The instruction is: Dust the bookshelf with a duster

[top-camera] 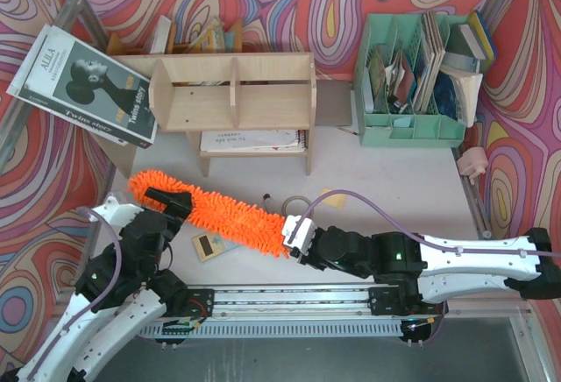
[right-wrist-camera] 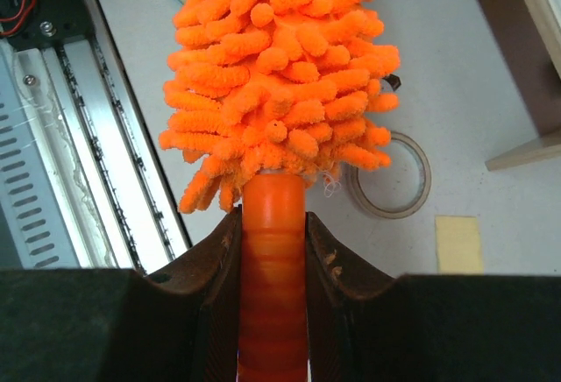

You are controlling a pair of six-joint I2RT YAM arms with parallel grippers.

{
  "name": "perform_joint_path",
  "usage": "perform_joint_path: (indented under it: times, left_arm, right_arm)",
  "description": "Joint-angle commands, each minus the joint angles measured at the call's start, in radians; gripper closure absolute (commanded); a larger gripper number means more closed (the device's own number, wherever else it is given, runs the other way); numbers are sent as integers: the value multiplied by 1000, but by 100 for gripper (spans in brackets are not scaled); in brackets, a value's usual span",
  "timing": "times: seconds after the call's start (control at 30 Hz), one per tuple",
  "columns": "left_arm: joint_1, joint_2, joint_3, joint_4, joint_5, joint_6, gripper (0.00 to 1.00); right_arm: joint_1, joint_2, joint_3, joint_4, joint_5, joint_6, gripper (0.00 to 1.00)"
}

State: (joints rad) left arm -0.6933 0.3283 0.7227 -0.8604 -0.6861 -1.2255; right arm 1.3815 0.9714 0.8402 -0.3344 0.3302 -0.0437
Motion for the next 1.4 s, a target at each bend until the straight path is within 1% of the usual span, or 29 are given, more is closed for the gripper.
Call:
perform_joint_path:
  times: [0.0,0.13,0.3,0.43,0.53,0.7,0.83,0.9,0.97,1.03,1.27,1.33,1.37]
  left_arm:
    - [-2,-31,-60,77,-13,-32,2]
    - [-2,-47,-103,102,-9,-64,3]
    - [-2,-41,-141,114,8,-110,7]
    - [-2,-5,-138,1,-13,-215,9]
    - [-2,12,-147,-30,-15,-254,8]
    - [-2,7,-188,7,-7,-276,10]
    - [-2,13,-196,37,-11,-283,15]
    - [-2,18,-196,35,-18,-294,22]
    - [-2,22,-235,20,-27,-313,29]
    - [-2,20,-244,-8,-41,-353,37]
    - [-2,-25,-305,-59,-106,-487,75]
    - [-2,-38,-320,-60,-125,-510,87]
    - [-2,-44,-328,-57,-136,-514,91]
  right_arm:
    - [2,14,41,48,-39,13,100]
    - [2,32,35,72,-62,17,100]
    - [2,51,30,109,-83,21,100]
    - [3,62,26,143,-80,19,100]
    - [3,71,26,162,-85,17,100]
    - [3,92,28,186,-117,15,100]
    - [2,114,20,204,-149,16,100]
    - [2,123,11,216,-155,18,100]
    - [3,127,-2,231,-149,19,100]
    - [3,135,-11,242,-141,19,100]
    - [2,172,-31,275,-98,12,99]
    - [2,180,-36,282,-71,10,93]
    - [2,182,-39,285,-51,8,88]
